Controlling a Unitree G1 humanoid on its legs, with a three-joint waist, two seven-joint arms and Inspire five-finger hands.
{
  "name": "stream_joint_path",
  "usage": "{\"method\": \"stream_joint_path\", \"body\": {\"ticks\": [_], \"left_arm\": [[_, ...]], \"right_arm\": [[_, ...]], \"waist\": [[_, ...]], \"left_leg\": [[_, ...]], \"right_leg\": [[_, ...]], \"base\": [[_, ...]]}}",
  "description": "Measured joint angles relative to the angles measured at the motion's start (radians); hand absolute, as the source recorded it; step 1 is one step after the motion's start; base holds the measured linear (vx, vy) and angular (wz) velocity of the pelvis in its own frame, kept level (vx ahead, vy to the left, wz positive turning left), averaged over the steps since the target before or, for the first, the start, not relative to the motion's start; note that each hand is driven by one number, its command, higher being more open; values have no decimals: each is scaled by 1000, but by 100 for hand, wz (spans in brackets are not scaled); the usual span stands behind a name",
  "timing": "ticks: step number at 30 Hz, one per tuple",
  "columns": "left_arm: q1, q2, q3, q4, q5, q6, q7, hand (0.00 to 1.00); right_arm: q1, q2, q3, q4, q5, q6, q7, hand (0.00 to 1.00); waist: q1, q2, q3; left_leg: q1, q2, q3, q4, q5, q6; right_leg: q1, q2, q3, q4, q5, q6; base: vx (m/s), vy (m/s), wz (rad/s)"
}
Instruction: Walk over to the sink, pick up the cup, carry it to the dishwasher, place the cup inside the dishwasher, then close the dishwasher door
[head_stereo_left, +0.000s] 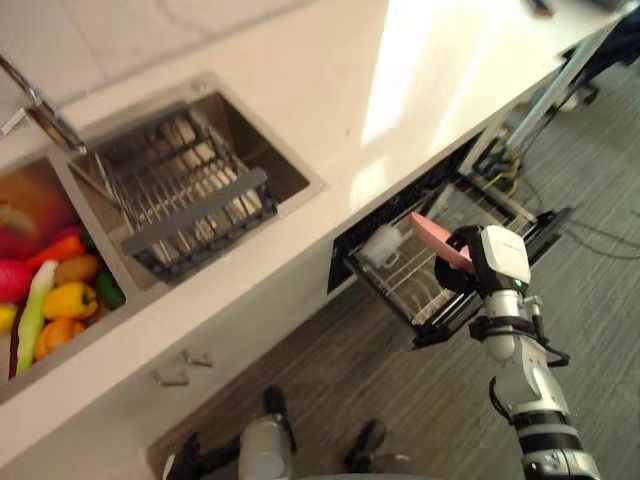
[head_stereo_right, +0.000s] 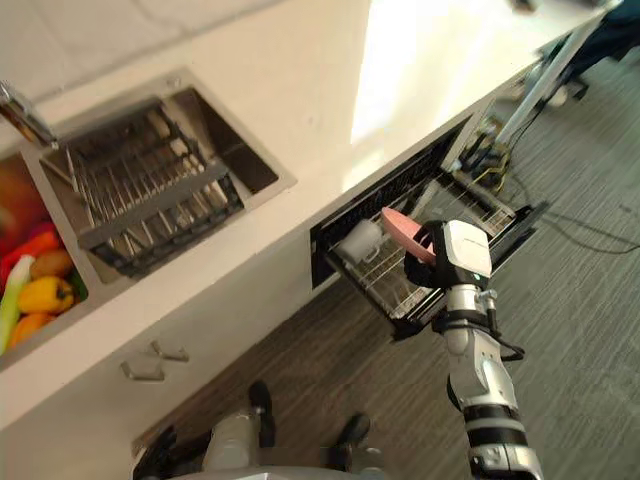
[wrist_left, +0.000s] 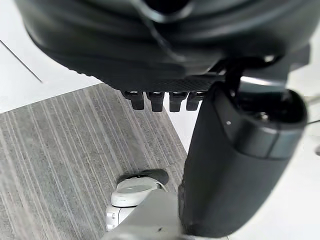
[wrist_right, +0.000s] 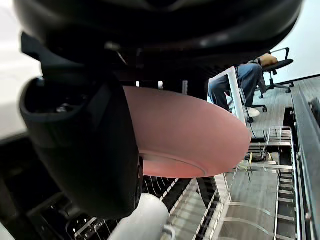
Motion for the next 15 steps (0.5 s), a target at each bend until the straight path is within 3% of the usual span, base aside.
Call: {"method": "stream_joint_path", "body": {"ticks": [6,11,12,15], "left_arm": [[-49,7,-38,-86,-31,-7,-13,100],[-72,10,-79,-115,-70,-5,-12,100],[-75,10,-80,-117,-79,-5,-12,100],[-83,15,-108,-125,-105,-4,-11,100]], "right_arm": [[-184,-100,32,207,86,63,-64,0],[-294,-215,33,316,176,128,-105,0],[-309,-224,34,328,193,144,-110,100],[-330,-244,34,342,247,189,-126,100]], "waist": [[25,5,99],[37,24,134],[37,26,138],[37,35,149]], "left_leg": [[-86,-33,-46,27,-5,23],[-112,-53,-67,27,-9,30],[-112,-55,-71,27,-9,30],[-115,-58,-79,27,-10,31]], "right_leg": [[-45,-16,-18,-20,24,12],[-61,-30,-14,-27,30,21],[-61,-32,-12,-27,30,22],[-64,-36,-6,-27,30,22]], "base": [[34,116,17],[39,115,9],[37,82,-2],[24,100,-3]]}}
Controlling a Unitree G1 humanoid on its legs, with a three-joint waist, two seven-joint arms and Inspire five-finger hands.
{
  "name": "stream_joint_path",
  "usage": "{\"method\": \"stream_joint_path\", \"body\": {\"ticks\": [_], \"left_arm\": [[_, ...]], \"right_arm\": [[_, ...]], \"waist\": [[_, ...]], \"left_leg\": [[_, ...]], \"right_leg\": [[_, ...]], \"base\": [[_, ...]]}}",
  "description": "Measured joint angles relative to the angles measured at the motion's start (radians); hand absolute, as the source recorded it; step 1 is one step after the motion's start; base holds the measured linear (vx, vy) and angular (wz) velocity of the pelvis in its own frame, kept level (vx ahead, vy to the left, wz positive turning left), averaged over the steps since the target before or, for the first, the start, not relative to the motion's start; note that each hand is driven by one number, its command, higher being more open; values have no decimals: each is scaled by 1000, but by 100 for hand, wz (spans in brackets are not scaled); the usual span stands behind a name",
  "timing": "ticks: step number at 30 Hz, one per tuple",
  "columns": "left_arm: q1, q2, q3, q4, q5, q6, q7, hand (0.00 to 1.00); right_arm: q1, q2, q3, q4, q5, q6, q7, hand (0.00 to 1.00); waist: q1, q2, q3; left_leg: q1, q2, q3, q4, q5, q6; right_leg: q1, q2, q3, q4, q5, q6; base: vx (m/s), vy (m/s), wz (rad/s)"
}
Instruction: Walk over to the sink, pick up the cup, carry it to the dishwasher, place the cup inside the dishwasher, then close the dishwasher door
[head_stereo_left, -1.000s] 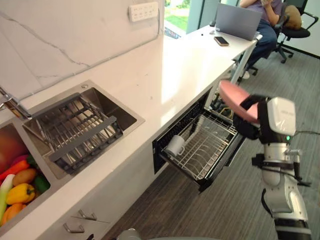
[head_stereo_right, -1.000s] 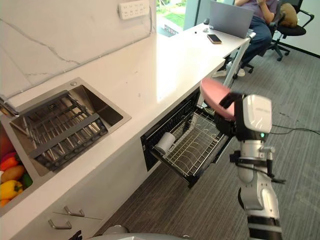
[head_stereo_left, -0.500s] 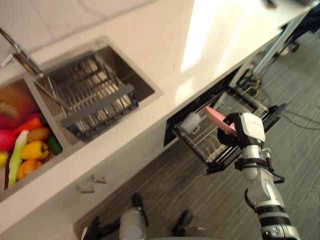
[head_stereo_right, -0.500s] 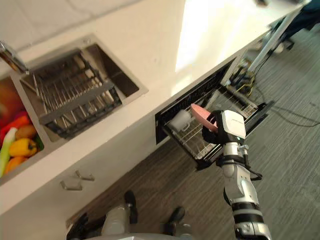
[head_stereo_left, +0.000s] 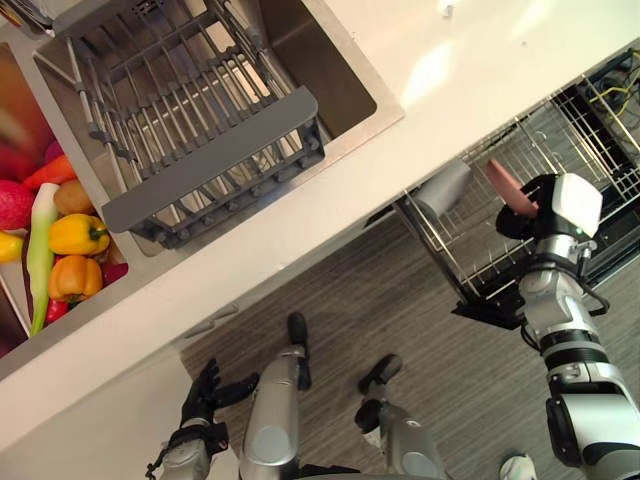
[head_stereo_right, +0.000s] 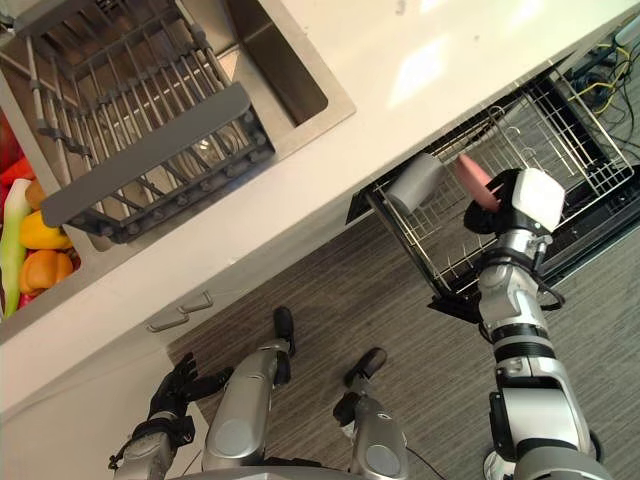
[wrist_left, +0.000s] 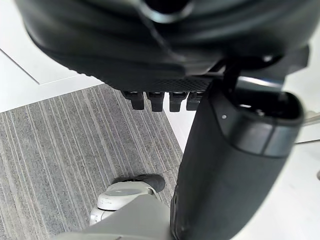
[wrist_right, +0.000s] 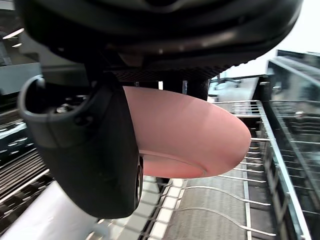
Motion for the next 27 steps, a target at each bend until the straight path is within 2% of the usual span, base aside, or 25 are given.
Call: {"method": "stream_joint_path", "body": {"ticks": [5,9,13,16,19,22,27], "left_arm": [[-4,4,-12,-18,-1,12,1,100],[-11,4,-13,-20,1,19,3,100],[-11,2,-29,-20,3,23,4,100],[-9,-10,-29,-19,8,29,3,100],[-8,-27,-29,-15,31,35,-1,100],[17,-34,-27,2,61,37,-4,100],[32,-39,3,22,82,42,0,100]], "right_arm": [[-6,0,0,14,44,16,-11,100],[1,0,-10,-9,66,3,-11,100],[104,18,-44,-168,115,-34,6,100],[197,91,-100,-317,123,-62,13,100],[273,168,-146,-435,127,-72,21,100],[352,240,-191,-519,147,-73,47,100],[381,251,-281,-551,148,-70,52,100]], "waist": [[-1,5,3],[-4,6,3],[-5,6,2],[-19,5,-5],[-33,-1,-37],[-51,-23,-105],[-78,-43,-149]], "left_leg": [[-8,1,-1,0,0,0],[-3,1,-2,-1,0,0],[27,-5,2,-16,0,0],[62,-13,7,-36,0,0],[89,-21,18,-50,0,-1],[140,-28,44,-75,0,-1],[206,-28,63,-95,-2,-6]], "right_leg": [[-14,0,15,0,1,1],[-13,-2,20,0,2,1],[7,-7,28,0,2,2],[32,-12,57,0,1,3],[48,-19,74,0,-3,12],[72,-27,99,1,-5,15],[113,-29,124,6,-5,16]], "base": [[1,79,-7],[-10,90,-3],[5,82,-2],[21,101,-1],[19,74,-6],[31,64,-16],[-5,40,-14]]}}
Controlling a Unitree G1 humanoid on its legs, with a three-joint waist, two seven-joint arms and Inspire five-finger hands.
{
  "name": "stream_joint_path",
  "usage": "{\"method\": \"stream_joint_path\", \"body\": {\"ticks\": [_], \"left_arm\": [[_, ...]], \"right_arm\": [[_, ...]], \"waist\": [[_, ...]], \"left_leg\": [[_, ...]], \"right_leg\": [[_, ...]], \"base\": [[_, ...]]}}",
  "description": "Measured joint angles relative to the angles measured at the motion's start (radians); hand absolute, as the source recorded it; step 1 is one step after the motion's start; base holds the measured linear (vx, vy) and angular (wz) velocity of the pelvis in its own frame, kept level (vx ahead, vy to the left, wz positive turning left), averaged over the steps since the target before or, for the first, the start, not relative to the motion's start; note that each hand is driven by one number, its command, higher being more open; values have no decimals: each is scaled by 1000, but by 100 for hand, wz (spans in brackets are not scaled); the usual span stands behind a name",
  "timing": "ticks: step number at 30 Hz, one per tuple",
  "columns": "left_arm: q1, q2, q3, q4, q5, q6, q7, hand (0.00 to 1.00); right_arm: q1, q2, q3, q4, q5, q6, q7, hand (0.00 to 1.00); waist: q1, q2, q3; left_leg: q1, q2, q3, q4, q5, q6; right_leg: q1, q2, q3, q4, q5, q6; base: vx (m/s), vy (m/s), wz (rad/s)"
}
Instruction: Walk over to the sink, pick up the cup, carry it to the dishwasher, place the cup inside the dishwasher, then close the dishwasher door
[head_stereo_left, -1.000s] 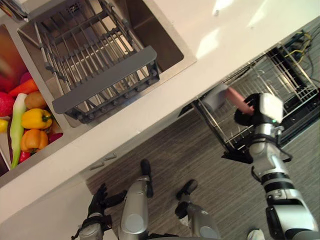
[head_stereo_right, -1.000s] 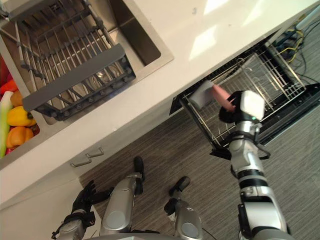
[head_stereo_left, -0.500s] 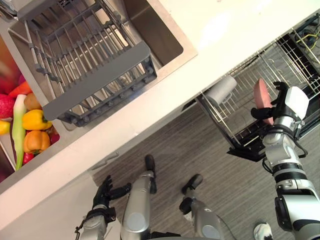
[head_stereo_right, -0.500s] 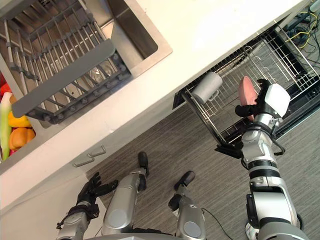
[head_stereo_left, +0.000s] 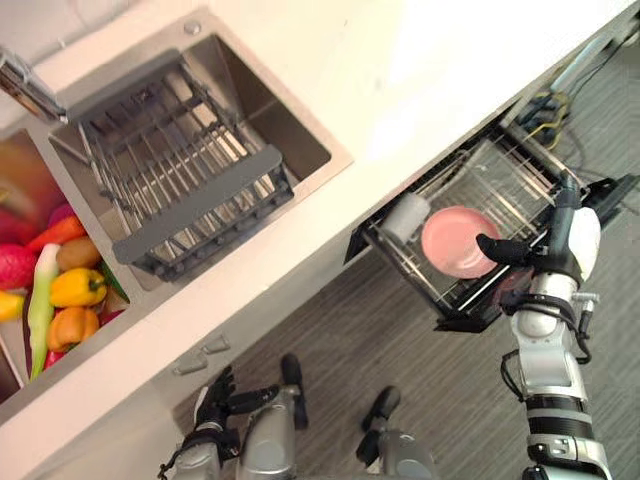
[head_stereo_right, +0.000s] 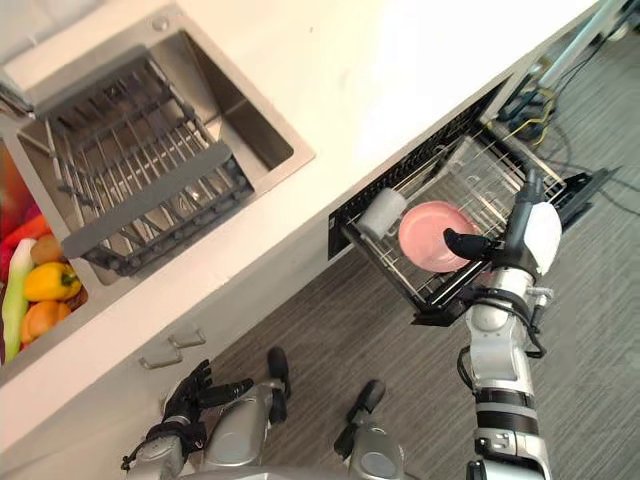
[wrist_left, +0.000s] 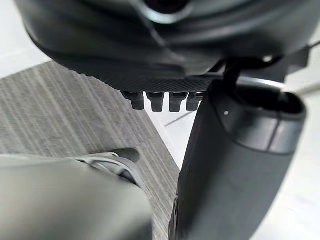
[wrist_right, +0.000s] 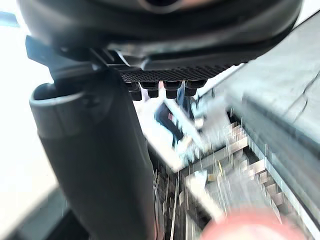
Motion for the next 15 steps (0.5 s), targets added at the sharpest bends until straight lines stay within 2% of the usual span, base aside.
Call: {"method": "stream_joint_path", "body": {"ticks": [3,4,8,9,11,15], "left_arm": [[18,-1,5,5,20,7,1,100],[29,-2,11,8,20,12,2,100],[31,2,9,8,18,24,6,100],[21,2,6,8,15,26,10,100],[-2,-7,-5,7,-7,29,27,100],[-57,-52,-25,-10,-68,21,76,100]], "right_arm": [[21,0,-67,-3,14,40,-15,100],[32,0,-100,0,36,73,-32,100],[21,-2,-162,41,152,152,-106,100],[9,-2,-173,55,198,179,-132,0],[-13,-2,-185,60,279,214,-173,0],[-99,-6,-214,61,387,263,-202,0]], "waist": [[-12,-3,-41],[-20,-3,-50],[-52,0,-52],[-62,5,-42],[-77,21,-8],[-89,80,106]], "left_leg": [[16,-2,10,-14,2,-4],[29,-2,17,-19,3,-5],[5,2,38,-23,7,-10],[-21,6,45,-23,14,-8],[-49,8,58,-21,25,-2],[-89,4,72,-5,31,6]], "right_leg": [[0,-4,15,8,-1,2],[4,-6,27,12,-1,2],[-42,-12,57,25,3,7],[-75,-12,68,32,9,4],[-116,-11,86,33,26,-2],[-174,-11,133,27,63,-9]], "base": [[-32,49,-14],[-34,49,-12],[-84,52,-19],[-82,33,-16],[-116,43,-24],[-101,52,-29]]}}
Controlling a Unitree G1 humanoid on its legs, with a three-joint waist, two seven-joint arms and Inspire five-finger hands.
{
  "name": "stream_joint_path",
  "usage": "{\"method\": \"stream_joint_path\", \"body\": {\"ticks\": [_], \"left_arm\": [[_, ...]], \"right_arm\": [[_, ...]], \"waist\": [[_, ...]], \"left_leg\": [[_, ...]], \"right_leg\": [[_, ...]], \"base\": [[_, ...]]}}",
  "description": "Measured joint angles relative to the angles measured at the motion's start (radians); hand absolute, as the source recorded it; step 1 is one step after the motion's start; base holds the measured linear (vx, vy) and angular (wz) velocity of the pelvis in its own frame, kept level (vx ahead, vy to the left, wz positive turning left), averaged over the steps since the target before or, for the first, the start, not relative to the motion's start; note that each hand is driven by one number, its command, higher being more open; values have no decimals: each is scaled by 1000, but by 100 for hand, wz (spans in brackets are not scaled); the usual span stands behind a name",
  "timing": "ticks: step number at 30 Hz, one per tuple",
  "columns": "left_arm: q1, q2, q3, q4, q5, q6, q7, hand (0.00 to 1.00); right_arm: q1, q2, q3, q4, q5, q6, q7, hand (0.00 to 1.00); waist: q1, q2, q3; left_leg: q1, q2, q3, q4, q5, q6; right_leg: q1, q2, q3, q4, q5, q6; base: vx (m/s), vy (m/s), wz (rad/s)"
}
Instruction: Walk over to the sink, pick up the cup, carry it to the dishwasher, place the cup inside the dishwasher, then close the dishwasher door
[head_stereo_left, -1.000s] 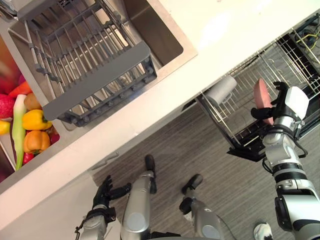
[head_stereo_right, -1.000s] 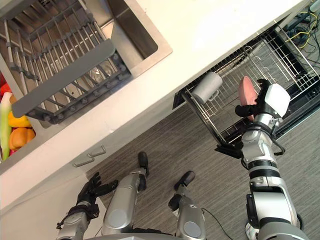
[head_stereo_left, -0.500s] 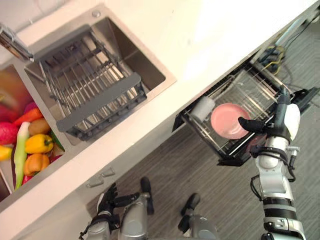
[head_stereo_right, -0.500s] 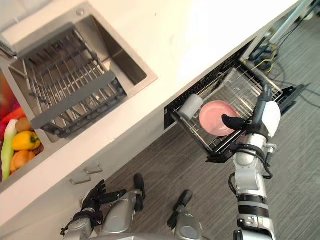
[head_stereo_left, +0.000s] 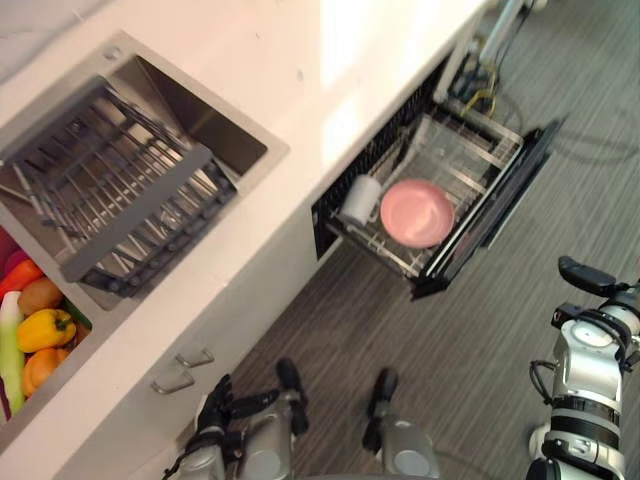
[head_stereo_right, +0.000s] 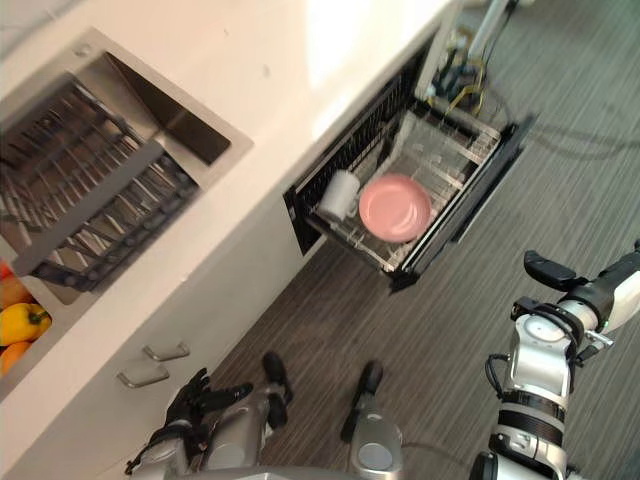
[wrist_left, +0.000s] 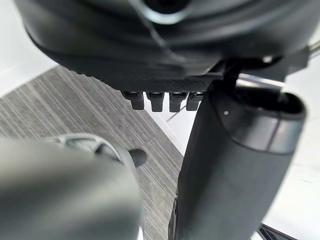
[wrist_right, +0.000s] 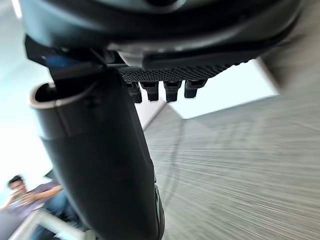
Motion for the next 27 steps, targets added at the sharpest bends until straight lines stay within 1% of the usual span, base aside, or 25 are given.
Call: {"method": "stream_joint_path", "body": {"ticks": [1,2,4,6,8,9,10,11,12,13,14,16,18,19,22,24,25,26,27], "left_arm": [[-11,-4,-18,-3,-14,0,13,100],[-22,-12,-32,-13,-25,-1,16,100],[-30,-16,-71,-34,-45,-1,29,100],[-37,-16,-102,-43,-53,-6,38,100],[-44,-19,-107,-45,-53,-7,37,100],[-49,-20,-112,-48,-55,-9,37,100],[-51,-20,-120,-51,-57,-10,36,100],[-53,-21,-138,-64,-74,-12,32,100],[-53,-22,-144,-71,-77,-14,29,100],[-53,-35,-145,-79,-82,-26,26,100],[-53,-39,-146,-80,-82,-30,24,100],[-43,-39,-185,-76,-80,-42,5,100],[-32,-41,-209,-75,-70,-47,-7,100],[-18,-39,-223,-73,-67,-61,-20,100],[-5,-33,-224,-60,-67,-90,-46,100],[-1,-28,-225,-25,-69,-100,-87,100],[2,-28,-225,-20,-73,-100,-97,100],[3,-24,-225,-13,-74,-105,-115,100],[3,-21,-226,-4,-75,-109,-132,100]], "right_arm": [[-22,-4,0,0,11,9,2,0],[-56,-9,0,1,20,20,8,0],[-104,-23,8,22,20,30,34,0],[-152,-56,46,78,20,33,64,0],[-183,-78,77,110,24,30,79,0],[-214,-100,97,141,67,15,91,0],[-233,-111,102,165,99,0,99,0],[-272,-137,115,219,175,-36,115,0],[-292,-149,125,250,202,-55,125,0],[-340,-172,133,321,238,-86,129,0],[-351,-188,135,346,245,-91,130,0],[-360,-235,141,407,252,-117,142,0],[-363,-259,147,445,253,-120,143,0],[-368,-268,159,484,253,-124,143,0],[-375,-268,168,528,254,-132,143,0],[-409,-277,171,595,254,-134,143,0],[-417,-279,175,611,254,-134,142,0],[-427,-283,181,637,254,-139,142,0],[-441,-283,182,664,254,-140,142,0]], "waist": [[0,15,22],[0,35,49],[2,59,64],[10,73,72],[13,80,75],[16,87,79],[19,92,81],[28,103,87],[31,110,90],[40,128,98],[43,135,100],[46,159,101],[46,168,101],[46,172,101],[49,175,100],[57,186,94],[57,189,92],[59,193,89],[63,197,86]], "left_leg": [[-10,-3,-2,0,3,4],[-23,-8,-7,-2,11,16],[-51,-17,-15,-10,21,23],[-61,-25,-27,-13,25,27],[-65,-37,-49,-15,27,28],[-68,-44,-75,-15,28,28],[-69,-48,-82,-16,29,29],[-68,-54,-95,-18,30,30],[-68,-57,-100,-19,31,32],[-65,-67,-127,-27,39,34],[-62,-72,-135,-34,44,36],[-36,-91,-171,-68,64,41],[-11,-106,-198,-97,81,41],[16,-116,-231,-132,101,40],[53,-123,-281,-189,129,29],[82,-127,-332,-222,152,23],[87,-128,-345,-225,156,22],[98,-131,-376,-229,169,26],[111,-134,-404,-229,171,23]], "right_leg": [[-14,0,9,-1,7,-1],[-31,-1,18,-4,16,-2],[-61,-3,23,-7,25,-2],[-70,-7,21,-10,28,-1],[-70,-11,15,-11,28,0],[-67,-15,9,-14,29,2],[-65,-18,6,-16,30,3],[-59,-23,-1,-18,31,5],[-55,-25,-7,-18,31,5],[-43,-29,-26,-19,31,5],[-37,-31,-38,-19,31,6],[-2,-42,-77,-19,26,11],[29,-50,-108,-18,18,22],[56,-54,-142,-10,5,28],[86,-62,-196,29,-28,32],[113,-74,-253,82,-71,37],[121,-77,-269,95,-82,38],[140,-85,-299,126,-108,42],[160,-93,-327,158,-136,44]], "base": [[-70,41,-25],[-51,35,-17],[-27,35,-6],[18,29,3],[38,33,11],[39,38,15],[33,46,17],[22,37,15],[25,64,31],[17,55,33],[13,72,47],[2,68,49],[-6,66,52],[-15,64,56],[-12,44,61],[27,8,66],[39,-13,72],[60,-41,75],[62,-52,75]]}}
